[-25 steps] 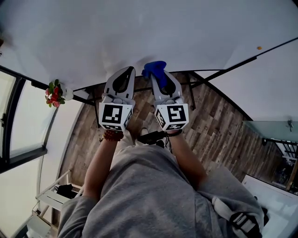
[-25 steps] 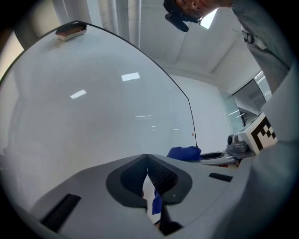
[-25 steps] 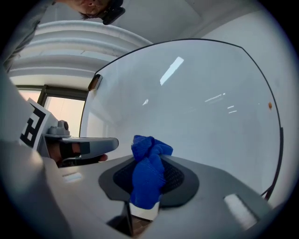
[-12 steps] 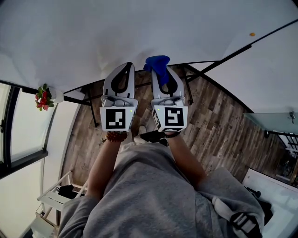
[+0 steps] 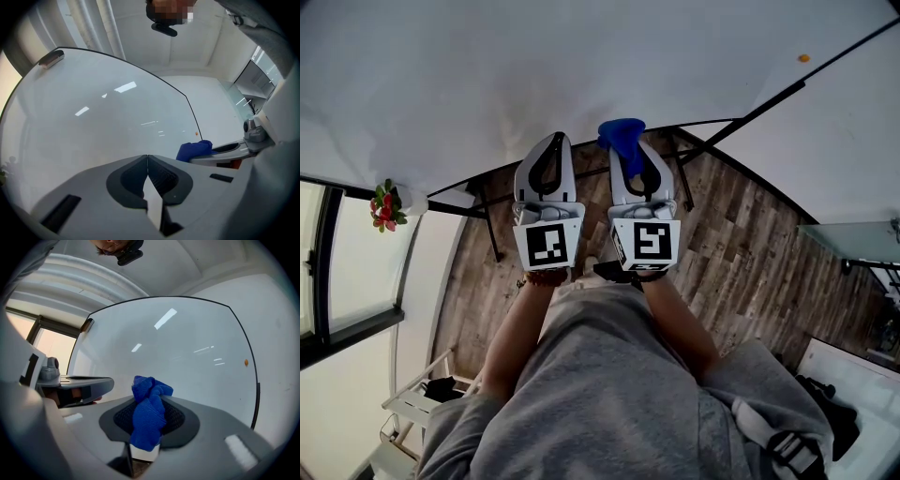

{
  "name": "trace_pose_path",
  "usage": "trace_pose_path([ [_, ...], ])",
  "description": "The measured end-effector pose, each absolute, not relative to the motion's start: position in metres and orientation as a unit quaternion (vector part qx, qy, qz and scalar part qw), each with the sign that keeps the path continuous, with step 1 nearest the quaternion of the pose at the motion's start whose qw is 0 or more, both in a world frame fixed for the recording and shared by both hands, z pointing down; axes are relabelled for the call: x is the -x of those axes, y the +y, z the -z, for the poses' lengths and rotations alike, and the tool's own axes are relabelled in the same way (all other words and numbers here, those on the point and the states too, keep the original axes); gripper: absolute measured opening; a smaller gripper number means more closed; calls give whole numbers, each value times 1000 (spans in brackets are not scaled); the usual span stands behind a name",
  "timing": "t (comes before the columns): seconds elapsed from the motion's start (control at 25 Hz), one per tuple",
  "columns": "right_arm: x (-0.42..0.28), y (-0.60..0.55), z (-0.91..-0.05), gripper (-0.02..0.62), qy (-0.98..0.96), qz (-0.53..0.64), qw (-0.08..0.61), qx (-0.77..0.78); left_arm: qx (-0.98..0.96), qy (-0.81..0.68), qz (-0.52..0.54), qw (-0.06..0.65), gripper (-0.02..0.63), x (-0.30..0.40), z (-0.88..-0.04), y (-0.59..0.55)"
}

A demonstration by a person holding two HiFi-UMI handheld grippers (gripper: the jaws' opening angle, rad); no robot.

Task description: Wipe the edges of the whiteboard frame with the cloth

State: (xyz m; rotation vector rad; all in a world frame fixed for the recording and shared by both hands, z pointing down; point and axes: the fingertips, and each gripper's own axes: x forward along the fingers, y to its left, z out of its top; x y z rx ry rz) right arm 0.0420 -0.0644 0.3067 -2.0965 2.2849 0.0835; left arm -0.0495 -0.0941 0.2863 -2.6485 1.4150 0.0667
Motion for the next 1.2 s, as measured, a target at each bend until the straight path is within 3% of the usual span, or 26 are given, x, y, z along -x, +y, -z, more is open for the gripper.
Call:
trace_pose_path([
  [1.2,-98,-38,-329,112,714,27,62,697,899,434,27,61,9,2,-333,-59],
])
